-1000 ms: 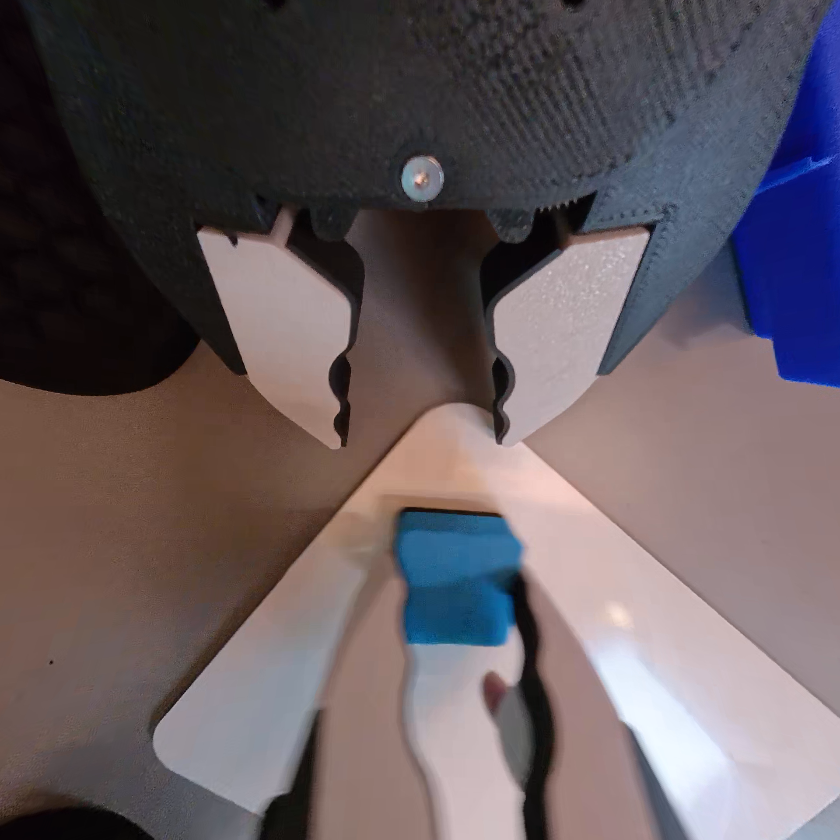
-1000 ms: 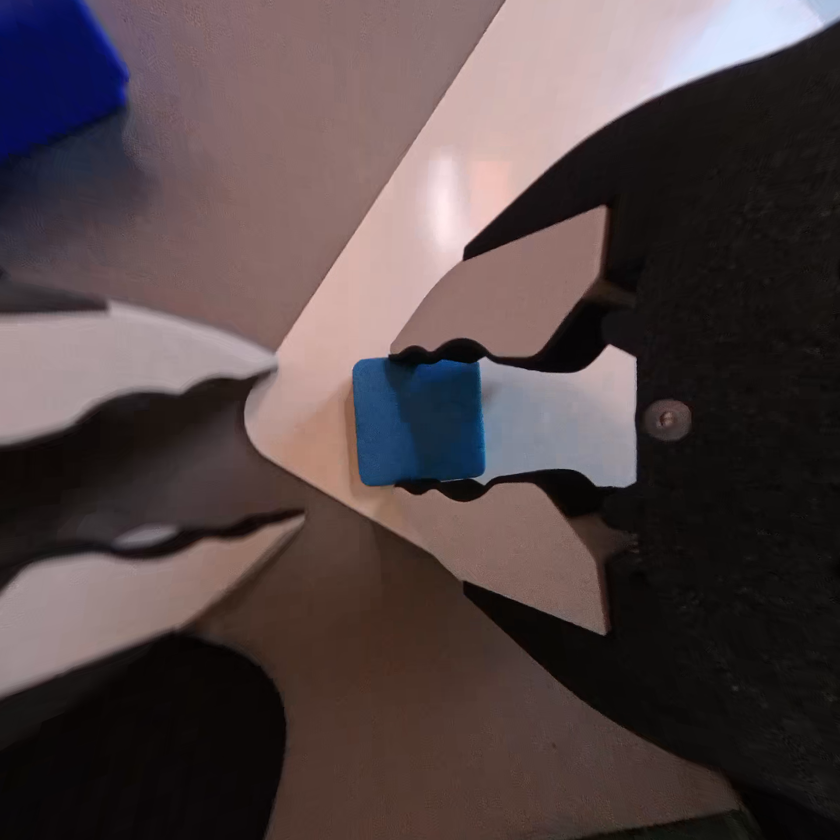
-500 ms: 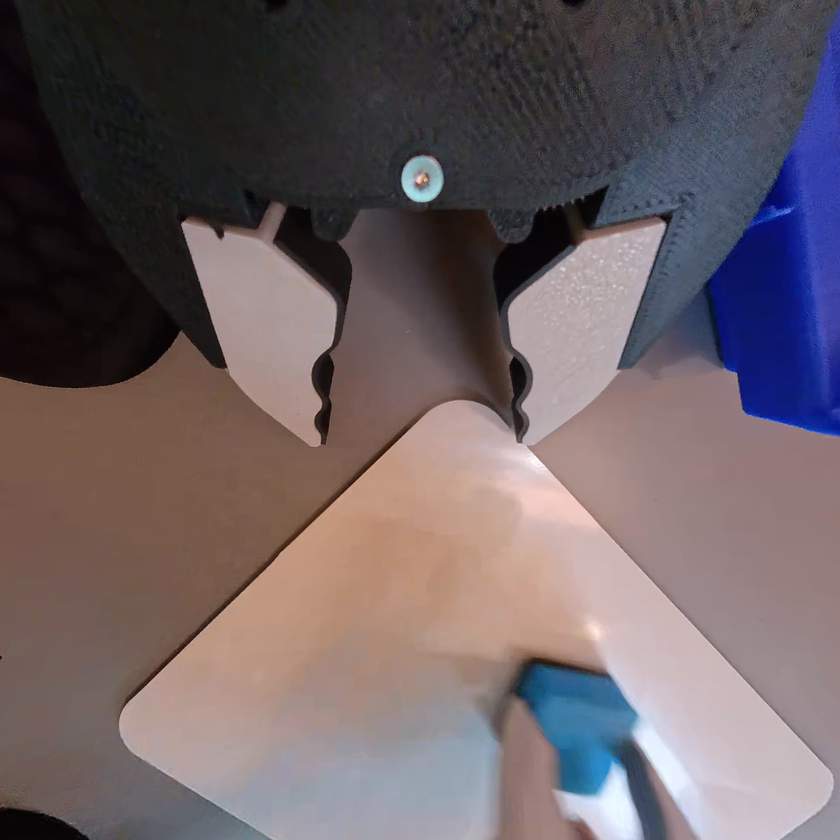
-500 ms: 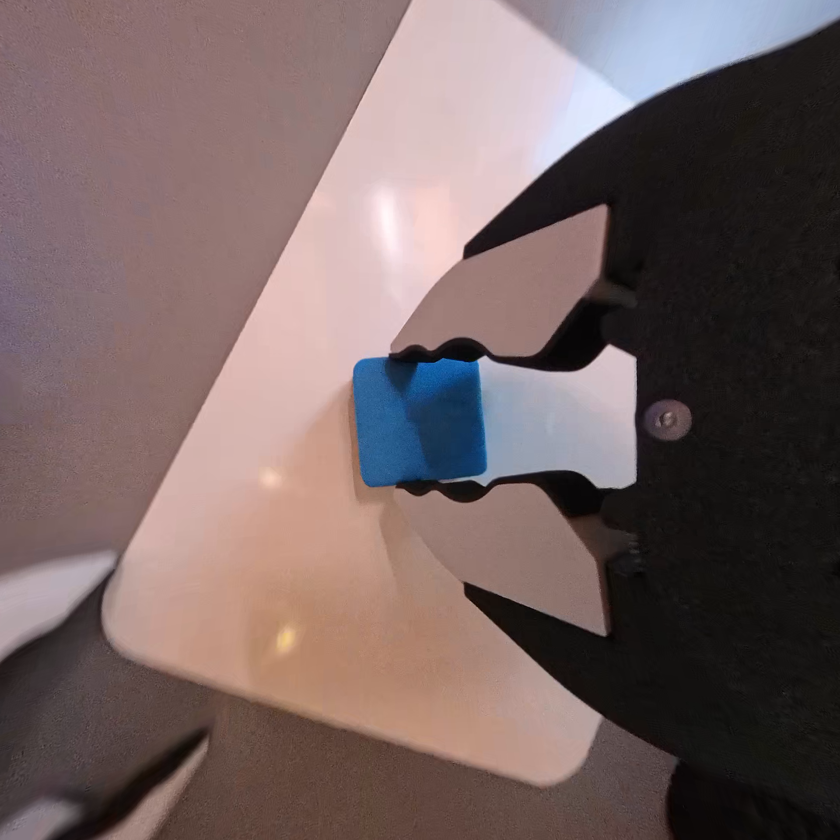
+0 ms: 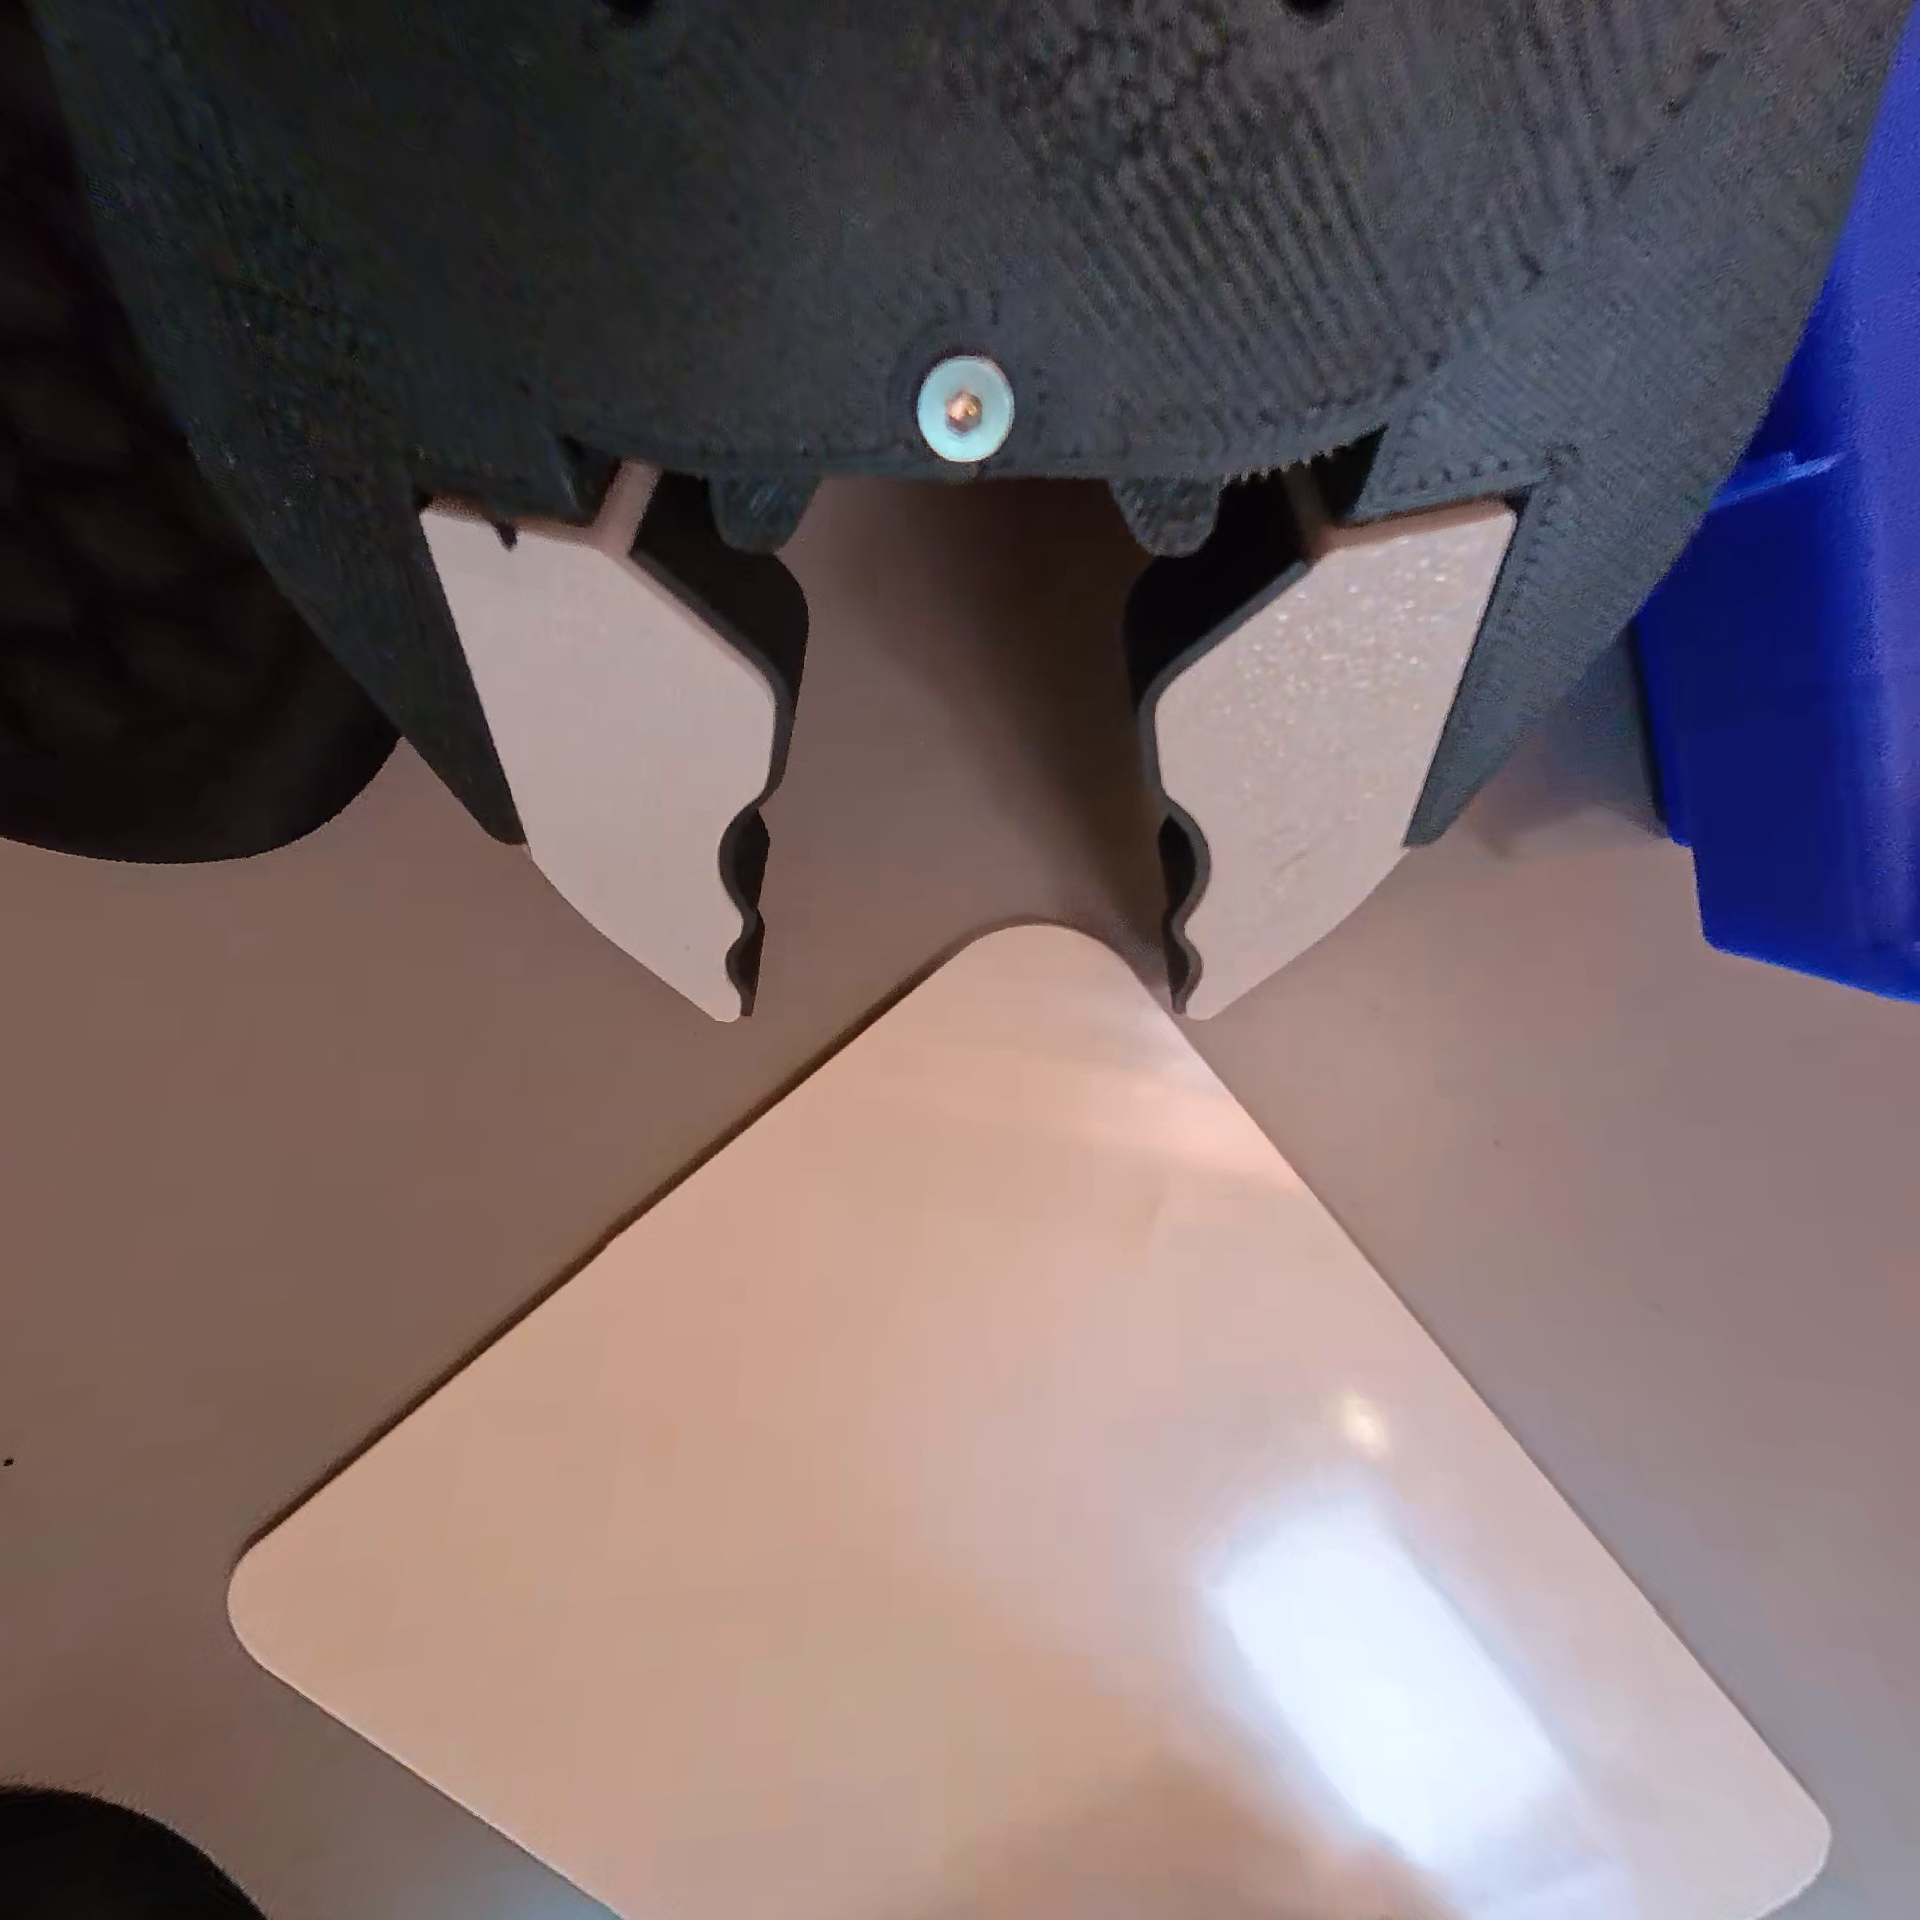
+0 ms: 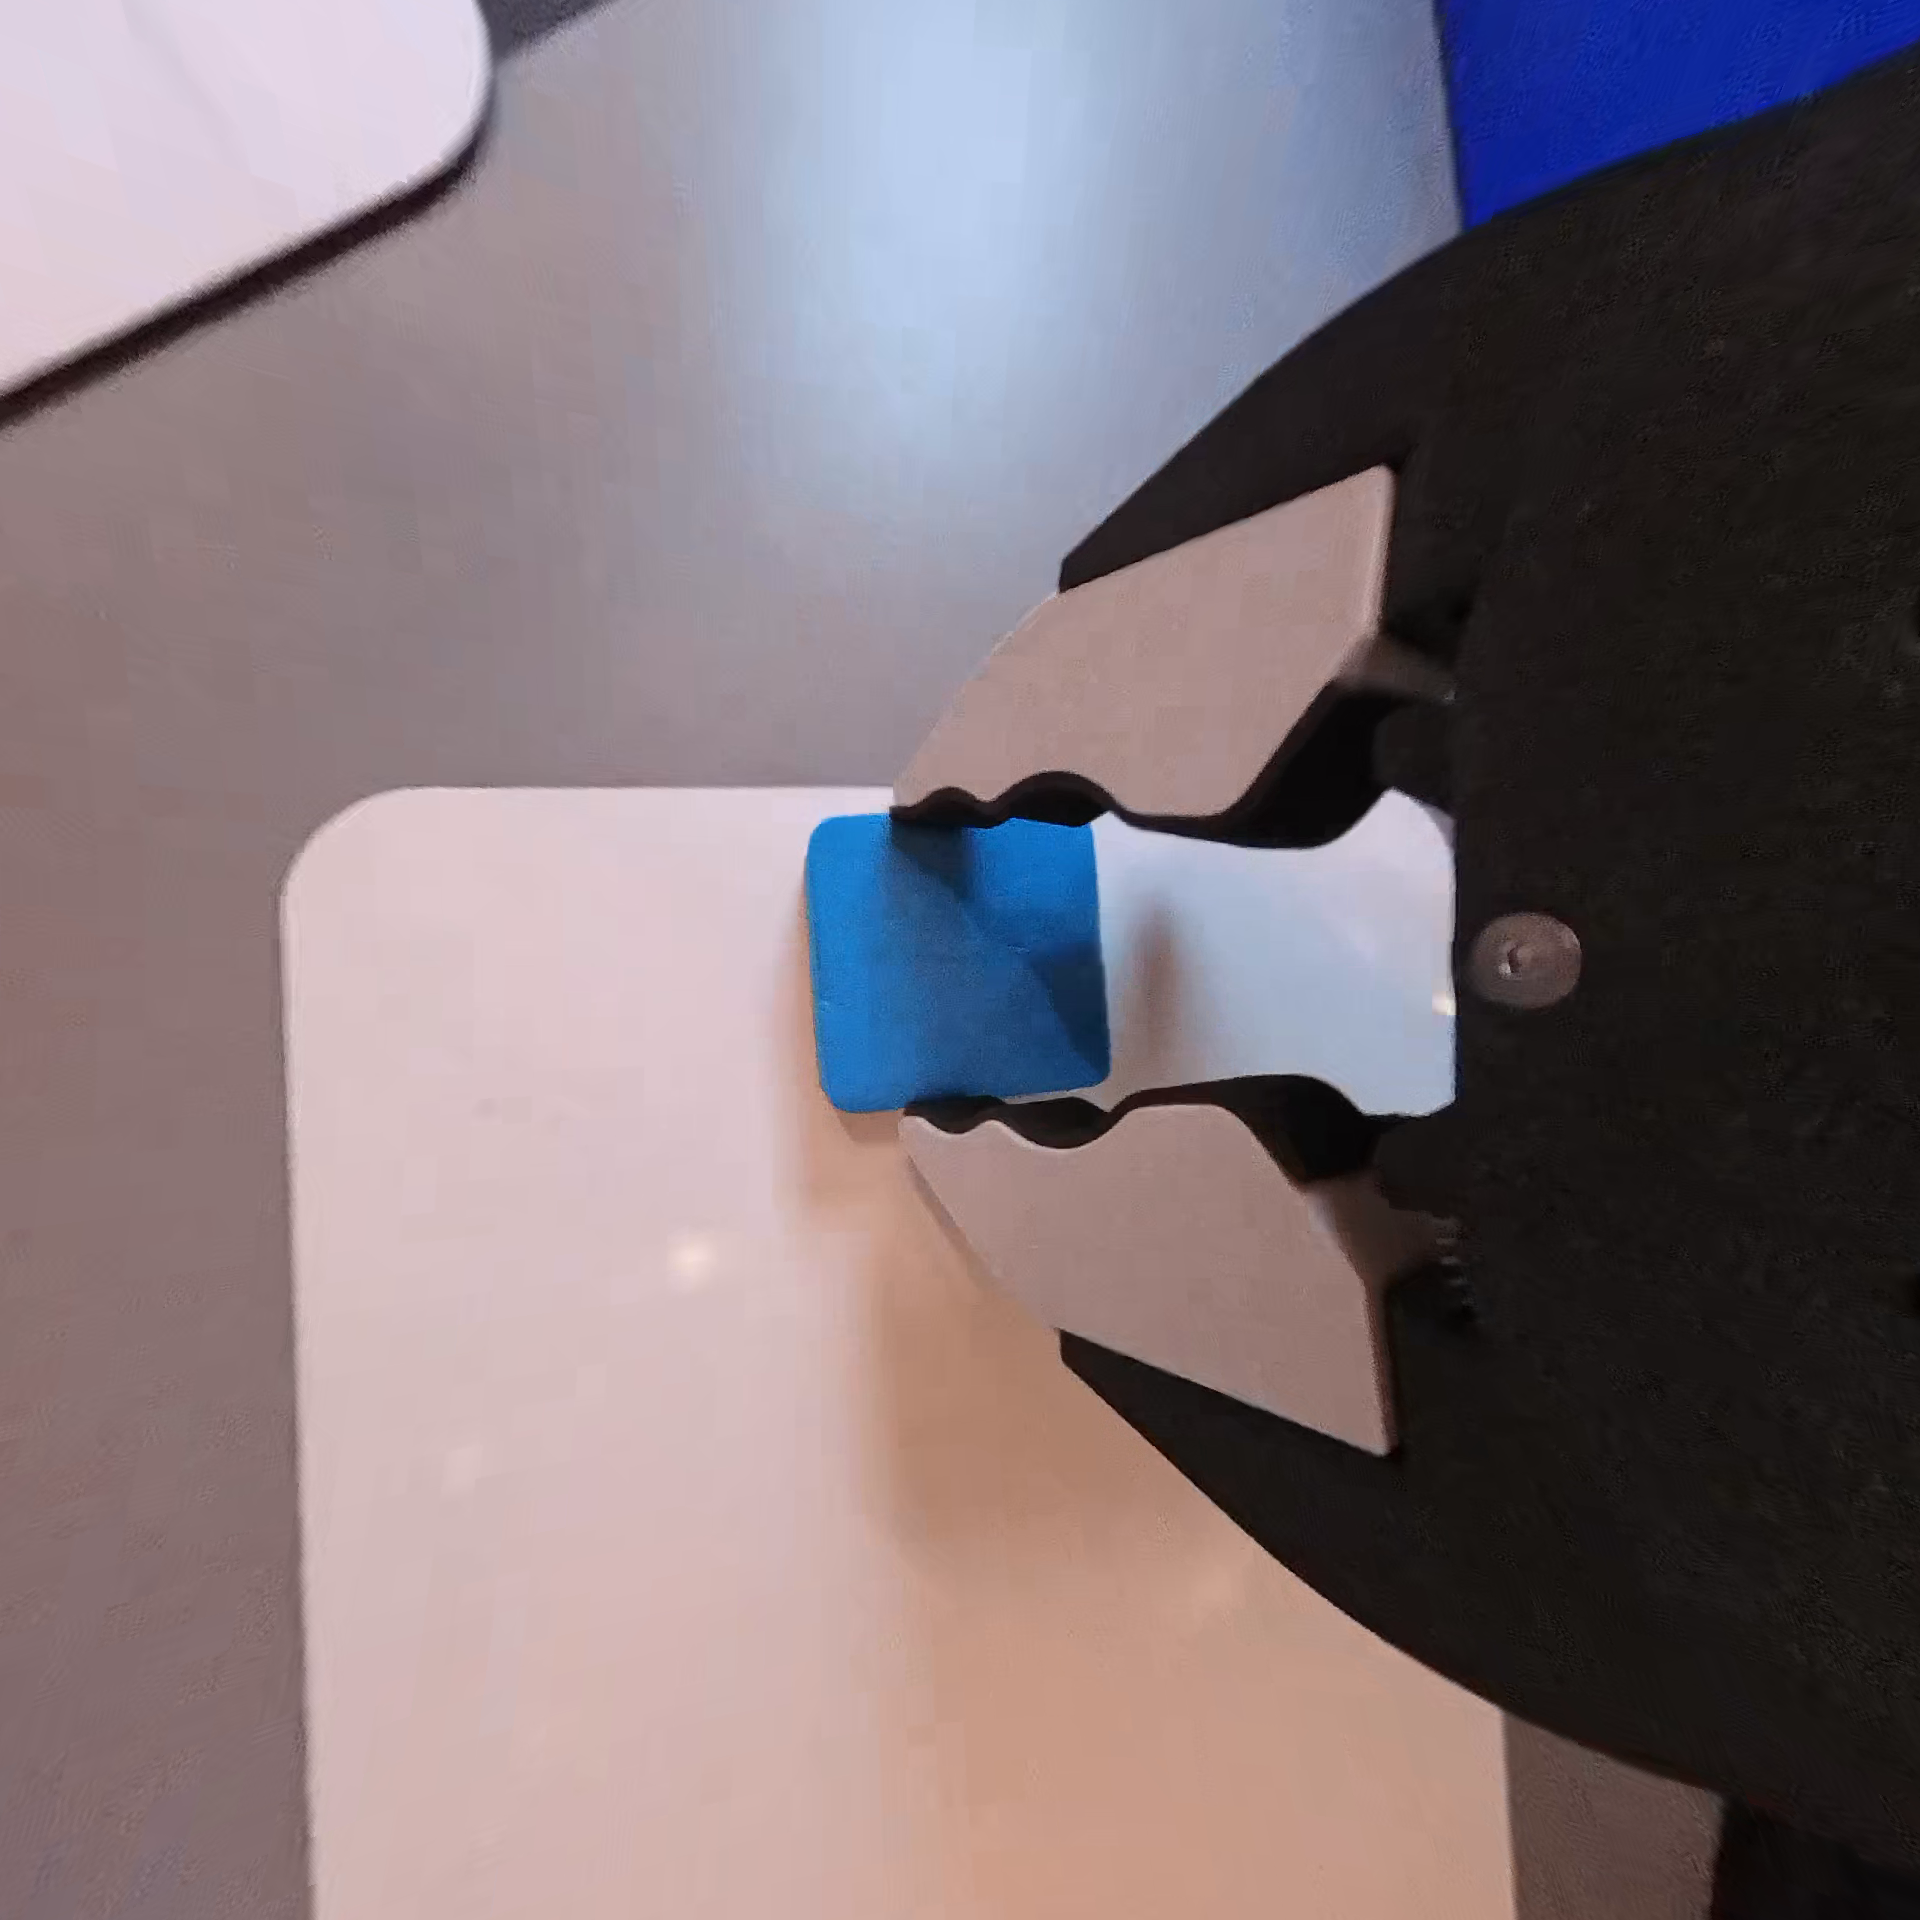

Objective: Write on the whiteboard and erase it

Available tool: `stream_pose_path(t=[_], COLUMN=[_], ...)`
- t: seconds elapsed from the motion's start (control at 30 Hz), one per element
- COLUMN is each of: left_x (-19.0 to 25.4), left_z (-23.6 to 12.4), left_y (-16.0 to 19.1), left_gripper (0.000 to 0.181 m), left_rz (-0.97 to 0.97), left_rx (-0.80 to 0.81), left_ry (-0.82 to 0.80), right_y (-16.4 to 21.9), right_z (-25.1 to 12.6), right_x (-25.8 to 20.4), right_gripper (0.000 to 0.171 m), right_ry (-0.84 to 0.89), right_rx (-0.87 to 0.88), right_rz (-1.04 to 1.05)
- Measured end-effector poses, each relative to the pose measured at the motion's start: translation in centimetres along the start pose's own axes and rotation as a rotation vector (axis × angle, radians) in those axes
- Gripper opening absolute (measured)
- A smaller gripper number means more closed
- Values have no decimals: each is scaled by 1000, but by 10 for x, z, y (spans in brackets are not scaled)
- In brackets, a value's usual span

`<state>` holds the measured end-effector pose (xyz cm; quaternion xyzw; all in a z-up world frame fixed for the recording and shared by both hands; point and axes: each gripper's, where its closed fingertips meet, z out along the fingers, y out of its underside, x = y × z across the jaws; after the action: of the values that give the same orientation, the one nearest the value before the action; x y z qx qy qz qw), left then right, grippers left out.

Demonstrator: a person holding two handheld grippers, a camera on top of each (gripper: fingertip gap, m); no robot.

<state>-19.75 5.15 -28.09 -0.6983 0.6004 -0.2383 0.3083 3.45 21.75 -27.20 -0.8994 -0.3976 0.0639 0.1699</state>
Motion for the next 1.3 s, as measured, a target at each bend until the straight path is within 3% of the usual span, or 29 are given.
stream_pose_path(t=[0.33,0.63,0.87,1.17,1.3], left_x=[-22,-32,-23,-22,-23], left_z=[-4,-7,-3,-2,-2], left_y=[1,-1,-3,-3,-3], left_gripper=[67,55,61,59,61], left_rz=[-6,79,40,43,40], left_rx=[31,6,36,46,57], left_ry=[-73,-184,-107,-105,-105], right_y=[112,156,126,79,77], right_z=[-44,-64,-58,-38,-45], right_x=[-70,-141,-154,-281,-276], right_gripper=[50,50,51,51,50], right_ry=[-36,-73,-126,-278,-275], right_rx=[49,16,105,261,299], right_rz=[22,-84,-119,-433,-431])
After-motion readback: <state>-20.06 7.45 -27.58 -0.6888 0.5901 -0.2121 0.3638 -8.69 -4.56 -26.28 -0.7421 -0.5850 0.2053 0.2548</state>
